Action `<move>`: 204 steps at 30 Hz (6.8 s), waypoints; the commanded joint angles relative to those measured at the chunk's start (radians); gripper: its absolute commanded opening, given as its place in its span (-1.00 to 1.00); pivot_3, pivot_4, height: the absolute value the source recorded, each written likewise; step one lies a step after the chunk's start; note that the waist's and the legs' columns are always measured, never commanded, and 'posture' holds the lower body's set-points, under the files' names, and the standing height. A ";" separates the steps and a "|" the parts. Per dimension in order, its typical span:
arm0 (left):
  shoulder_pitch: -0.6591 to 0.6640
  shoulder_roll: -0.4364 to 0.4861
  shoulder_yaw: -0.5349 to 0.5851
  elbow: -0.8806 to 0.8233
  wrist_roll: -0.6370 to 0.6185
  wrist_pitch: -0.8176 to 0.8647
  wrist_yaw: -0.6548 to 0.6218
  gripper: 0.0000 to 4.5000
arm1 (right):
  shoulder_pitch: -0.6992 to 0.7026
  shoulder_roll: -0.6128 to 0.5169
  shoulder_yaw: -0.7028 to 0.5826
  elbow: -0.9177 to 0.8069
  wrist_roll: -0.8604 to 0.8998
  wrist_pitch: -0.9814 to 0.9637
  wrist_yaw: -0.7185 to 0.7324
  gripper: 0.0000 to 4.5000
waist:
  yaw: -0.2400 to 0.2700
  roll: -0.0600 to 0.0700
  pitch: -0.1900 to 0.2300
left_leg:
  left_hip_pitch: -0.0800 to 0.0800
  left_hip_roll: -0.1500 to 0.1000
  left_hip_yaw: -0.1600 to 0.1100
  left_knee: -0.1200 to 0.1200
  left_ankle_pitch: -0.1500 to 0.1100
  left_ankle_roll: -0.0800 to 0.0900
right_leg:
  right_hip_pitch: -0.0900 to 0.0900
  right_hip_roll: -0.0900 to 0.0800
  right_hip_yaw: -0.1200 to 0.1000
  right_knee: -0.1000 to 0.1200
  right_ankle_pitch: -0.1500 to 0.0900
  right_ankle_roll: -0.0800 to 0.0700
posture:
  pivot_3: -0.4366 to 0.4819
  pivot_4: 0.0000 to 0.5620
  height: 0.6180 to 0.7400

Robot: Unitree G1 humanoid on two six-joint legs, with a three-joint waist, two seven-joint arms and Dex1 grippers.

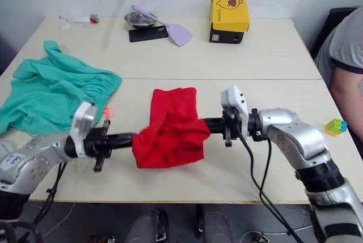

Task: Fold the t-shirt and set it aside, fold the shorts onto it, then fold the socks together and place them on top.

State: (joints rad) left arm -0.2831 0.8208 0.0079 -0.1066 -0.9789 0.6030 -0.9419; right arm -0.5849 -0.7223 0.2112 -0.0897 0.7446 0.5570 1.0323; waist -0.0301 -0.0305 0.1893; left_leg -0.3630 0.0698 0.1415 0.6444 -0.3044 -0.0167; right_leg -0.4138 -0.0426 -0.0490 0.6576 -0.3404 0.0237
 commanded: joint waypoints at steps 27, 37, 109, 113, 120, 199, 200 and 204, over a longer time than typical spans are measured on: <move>-0.269 -0.319 0.139 0.370 0.235 0.158 0.286 -0.89 | -0.285 0.347 -0.131 0.500 -0.253 0.178 -0.209 -0.90 | -0.005 0.000 0.000 | -0.008 -0.001 0.002 0.009 0.000 0.000 | -0.008 -0.001 0.001 0.009 0.001 0.002 | -0.05 -0.47 1.00; -0.229 -0.318 0.208 0.328 0.333 -0.012 0.287 0.46 | -0.237 0.307 -0.220 0.437 -0.331 0.028 -0.265 0.58 | -0.005 0.000 0.000 | -0.009 -0.001 0.003 0.010 0.001 -0.001 | -0.010 -0.001 0.002 0.013 0.001 0.002 | -0.05 -0.47 1.00; 0.361 -0.070 0.150 -0.292 0.337 -0.270 -0.050 0.31 | 0.349 0.088 -0.033 -0.195 -0.225 -0.317 0.181 -0.35 | 0.002 0.000 0.000 | -0.007 -0.001 0.001 0.002 0.013 0.011 | -0.007 -0.002 0.001 -0.001 0.021 -0.002 | -0.05 -0.47 1.00; 0.211 -0.173 -0.002 -0.187 0.498 -0.302 0.026 -0.18 | 0.290 0.200 0.044 -0.067 -0.390 -0.430 0.096 -1.00 | 0.002 0.000 0.000 | -0.007 -0.002 0.002 0.002 0.013 0.011 | -0.006 -0.002 0.002 -0.001 0.022 -0.001 | -0.05 -0.47 1.00; 0.159 -0.280 -0.132 -0.076 0.676 -0.319 0.136 -0.98 | 0.270 0.291 0.090 0.134 -0.596 -0.596 -0.038 -1.00 | -0.001 -0.001 0.000 | -0.009 -0.003 0.005 0.002 0.013 0.007 | -0.008 -0.002 0.003 -0.002 0.021 0.001 | -0.05 -0.47 1.00; 0.465 -0.097 0.308 -0.391 0.319 -0.408 -0.135 0.99 | 0.249 0.191 -0.300 -0.176 0.135 0.869 -0.444 1.00 | -0.019 -0.004 -0.002 | -0.012 -0.002 0.003 -0.014 0.016 0.008 | -0.013 -0.001 0.003 -0.011 0.023 0.001 | -0.05 -0.47 1.00; 0.470 -0.095 0.311 -0.393 0.316 -0.404 -0.134 0.99 | 0.239 0.210 -0.291 -0.168 0.130 0.872 -0.459 1.00 | -0.026 -0.005 -0.003 | -0.012 -0.002 0.003 -0.014 0.016 0.008 | -0.013 0.000 0.003 -0.011 0.023 0.001 | -0.05 -0.47 1.00; 0.479 -0.097 0.319 -0.389 0.332 -0.421 -0.139 0.99 | 0.203 0.279 -0.274 -0.159 0.134 0.906 -0.505 1.00 | -0.037 -0.006 -0.003 | -0.011 -0.002 0.004 -0.014 0.017 0.008 | -0.012 0.000 0.003 -0.010 0.023 0.001 | -0.05 -0.47 1.00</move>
State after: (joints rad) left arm 0.1846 0.7176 0.3019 -0.4648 -0.6396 0.1977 -1.0783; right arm -0.3879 -0.4687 -0.1070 -0.2664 0.8898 1.4216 0.5622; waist -0.0673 -0.0367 0.1859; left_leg -0.3736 0.0681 0.1452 0.6300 -0.2870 -0.0094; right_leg -0.4262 -0.0424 -0.0459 0.6474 -0.3172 0.0241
